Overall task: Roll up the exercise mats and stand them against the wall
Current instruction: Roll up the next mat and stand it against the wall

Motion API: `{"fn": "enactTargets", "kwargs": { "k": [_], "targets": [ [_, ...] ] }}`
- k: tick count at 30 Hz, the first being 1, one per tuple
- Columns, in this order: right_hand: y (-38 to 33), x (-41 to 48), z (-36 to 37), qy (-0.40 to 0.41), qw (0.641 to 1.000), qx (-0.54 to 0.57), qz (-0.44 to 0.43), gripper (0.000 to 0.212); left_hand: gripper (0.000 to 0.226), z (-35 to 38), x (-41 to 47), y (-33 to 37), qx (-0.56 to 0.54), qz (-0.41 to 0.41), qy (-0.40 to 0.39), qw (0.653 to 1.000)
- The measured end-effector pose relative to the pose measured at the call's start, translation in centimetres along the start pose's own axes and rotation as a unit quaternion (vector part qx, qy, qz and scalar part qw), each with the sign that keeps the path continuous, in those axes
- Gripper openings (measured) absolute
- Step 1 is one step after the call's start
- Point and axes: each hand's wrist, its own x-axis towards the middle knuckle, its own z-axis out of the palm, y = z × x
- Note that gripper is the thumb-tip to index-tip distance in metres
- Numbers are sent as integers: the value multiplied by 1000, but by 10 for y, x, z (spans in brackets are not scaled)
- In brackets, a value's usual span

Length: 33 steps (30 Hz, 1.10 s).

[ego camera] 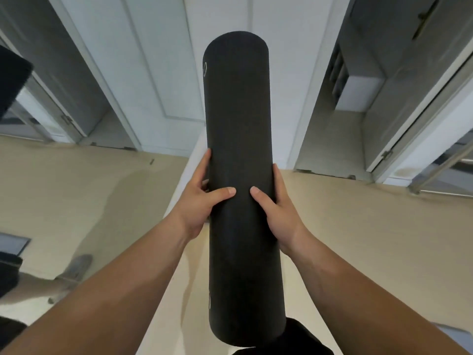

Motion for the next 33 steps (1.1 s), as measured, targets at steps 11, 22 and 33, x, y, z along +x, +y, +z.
{"fn": "enactTargets", "kwargs": {
  "k": [11, 22, 33],
  "targets": [
    [-11, 253, -12, -19, 997, -24, 70, 76, 93, -27, 248, 19, -5, -63, 14, 998],
    [156, 497, 19, 42, 987, -37, 152, 81, 95, -113, 515, -121, 12, -177, -1, 984],
    [472, 674, -18, 44, 971, -21, 235, 89, 102, -148, 704, -425, 25, -259, 41, 965]
  ]
}}
